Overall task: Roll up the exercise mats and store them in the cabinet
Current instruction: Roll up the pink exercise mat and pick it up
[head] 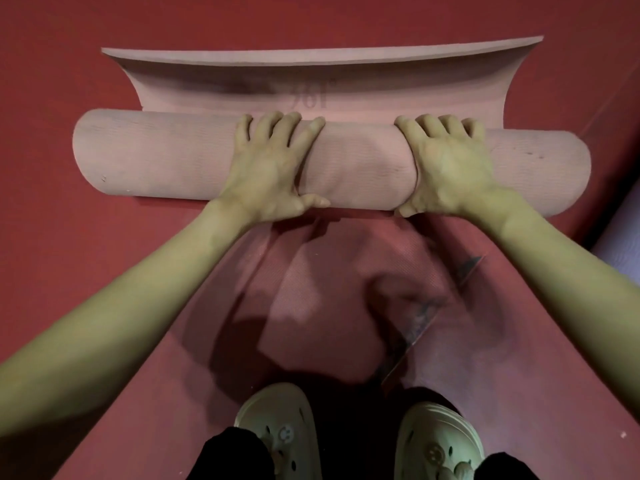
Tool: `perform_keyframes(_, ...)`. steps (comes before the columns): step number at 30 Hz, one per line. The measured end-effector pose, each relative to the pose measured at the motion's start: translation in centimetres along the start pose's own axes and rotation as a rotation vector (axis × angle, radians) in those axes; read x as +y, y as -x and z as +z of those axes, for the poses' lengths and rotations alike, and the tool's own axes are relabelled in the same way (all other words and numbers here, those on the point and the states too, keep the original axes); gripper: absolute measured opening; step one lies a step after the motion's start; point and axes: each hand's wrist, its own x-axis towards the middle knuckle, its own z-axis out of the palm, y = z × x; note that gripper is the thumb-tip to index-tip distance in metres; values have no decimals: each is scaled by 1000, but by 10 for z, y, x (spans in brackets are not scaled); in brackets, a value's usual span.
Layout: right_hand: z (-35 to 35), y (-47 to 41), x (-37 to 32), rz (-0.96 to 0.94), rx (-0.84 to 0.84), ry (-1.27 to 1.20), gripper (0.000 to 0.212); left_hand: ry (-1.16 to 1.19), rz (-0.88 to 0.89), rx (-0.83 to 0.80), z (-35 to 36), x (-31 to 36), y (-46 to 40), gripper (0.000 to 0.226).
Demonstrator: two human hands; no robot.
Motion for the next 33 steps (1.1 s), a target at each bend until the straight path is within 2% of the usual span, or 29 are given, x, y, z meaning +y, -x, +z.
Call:
perform_keyframes(5, 6, 17, -5, 9, 28, -24, 128, 18, 14, 47, 1, 0, 12, 106)
perform_keyframes(11, 13, 58, -15, -3, -17, -46, 125, 56, 14, -17, -3, 14, 51, 107)
perform_keyframes(16, 16, 92, -27, -11, -103, -11, 132, 94, 37, -60, -9, 25, 86, 105)
perform_keyframes(21, 19, 108, -29, -42, -176, 10, 127, 145, 81, -70, -9, 30, 104, 107)
perform_keyframes(25, 7, 94, -23, -71, -293, -95, 123, 228, 168, 27, -5, 33, 106, 89)
perform_keyframes(27, 1, 87, -19, -79, -330, -161, 124, 195, 199, 41, 0, 35, 104, 80)
perform_keyframes(30, -4, 88, -18, -96, -293, -209, 124, 85, 197, 70, 7, 36, 95, 74)
perform_keyframes(33, -2, 98, -24, -135, -181, -209, 113, 84, 169, 144, 6, 34, 80, 74)
